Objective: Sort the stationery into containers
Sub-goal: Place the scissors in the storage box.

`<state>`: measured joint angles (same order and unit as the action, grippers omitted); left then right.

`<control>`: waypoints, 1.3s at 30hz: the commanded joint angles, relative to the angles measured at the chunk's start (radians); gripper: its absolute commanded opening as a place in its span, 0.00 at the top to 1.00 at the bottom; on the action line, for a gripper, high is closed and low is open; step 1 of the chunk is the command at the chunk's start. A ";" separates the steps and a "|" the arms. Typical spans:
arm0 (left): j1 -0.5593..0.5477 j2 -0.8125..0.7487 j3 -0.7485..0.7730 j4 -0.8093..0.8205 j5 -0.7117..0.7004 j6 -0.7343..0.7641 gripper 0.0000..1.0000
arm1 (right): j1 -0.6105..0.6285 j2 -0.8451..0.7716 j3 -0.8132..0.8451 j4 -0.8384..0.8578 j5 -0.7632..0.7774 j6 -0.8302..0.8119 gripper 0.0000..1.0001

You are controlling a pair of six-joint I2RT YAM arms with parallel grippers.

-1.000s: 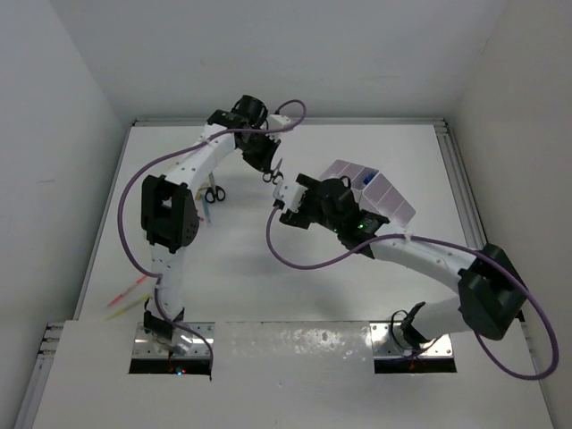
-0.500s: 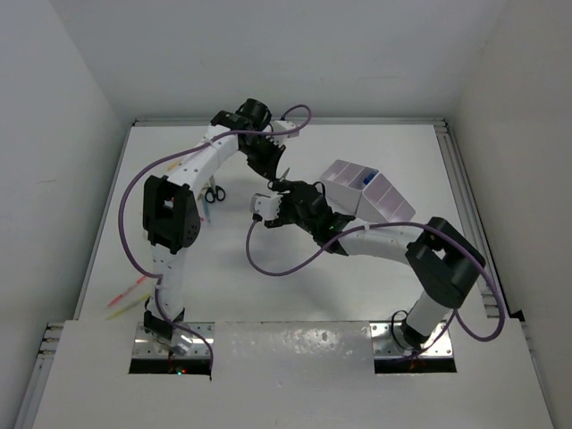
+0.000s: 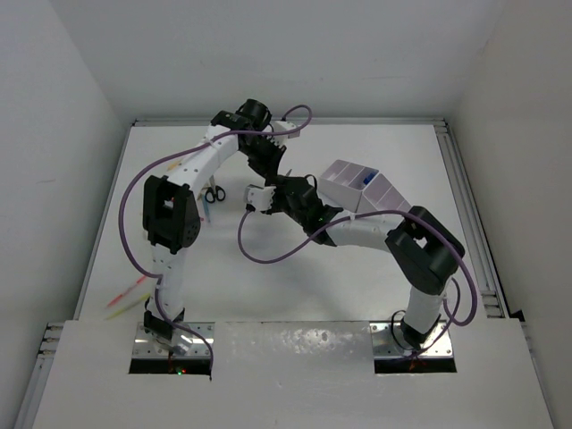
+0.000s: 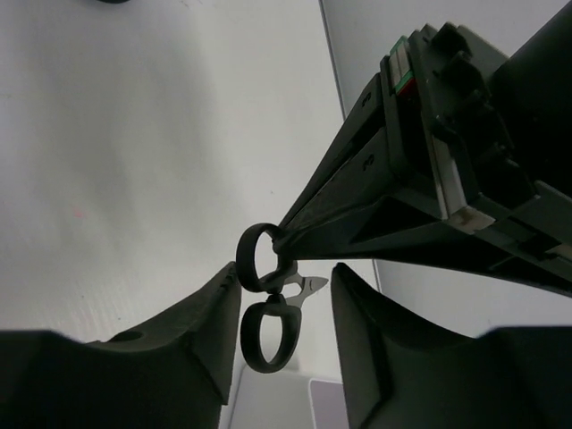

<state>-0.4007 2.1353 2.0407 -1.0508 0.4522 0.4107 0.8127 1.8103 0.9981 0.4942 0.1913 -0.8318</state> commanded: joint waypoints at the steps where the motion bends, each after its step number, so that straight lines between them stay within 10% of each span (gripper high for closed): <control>1: -0.004 -0.054 0.009 0.002 0.034 0.011 1.00 | -0.007 0.007 0.042 0.030 0.016 -0.004 0.58; 8: -0.006 -0.052 0.006 0.003 0.049 0.010 1.00 | -0.007 0.023 0.056 0.010 0.033 0.008 1.00; 21: -0.004 -0.049 -0.002 0.002 0.063 0.017 1.00 | -0.037 -0.054 0.019 -0.003 -0.045 0.109 1.00; 26: -0.006 -0.038 0.006 0.003 0.080 0.004 0.54 | -0.043 -0.097 0.020 -0.068 -0.095 0.166 1.00; 39: 0.078 -0.051 0.115 0.066 0.103 -0.105 0.37 | -0.139 -0.304 -0.012 -0.195 -0.144 0.621 1.00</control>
<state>-0.3695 2.1357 2.1086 -1.0290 0.5369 0.3553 0.6983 1.6188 0.9558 0.3084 0.0521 -0.4282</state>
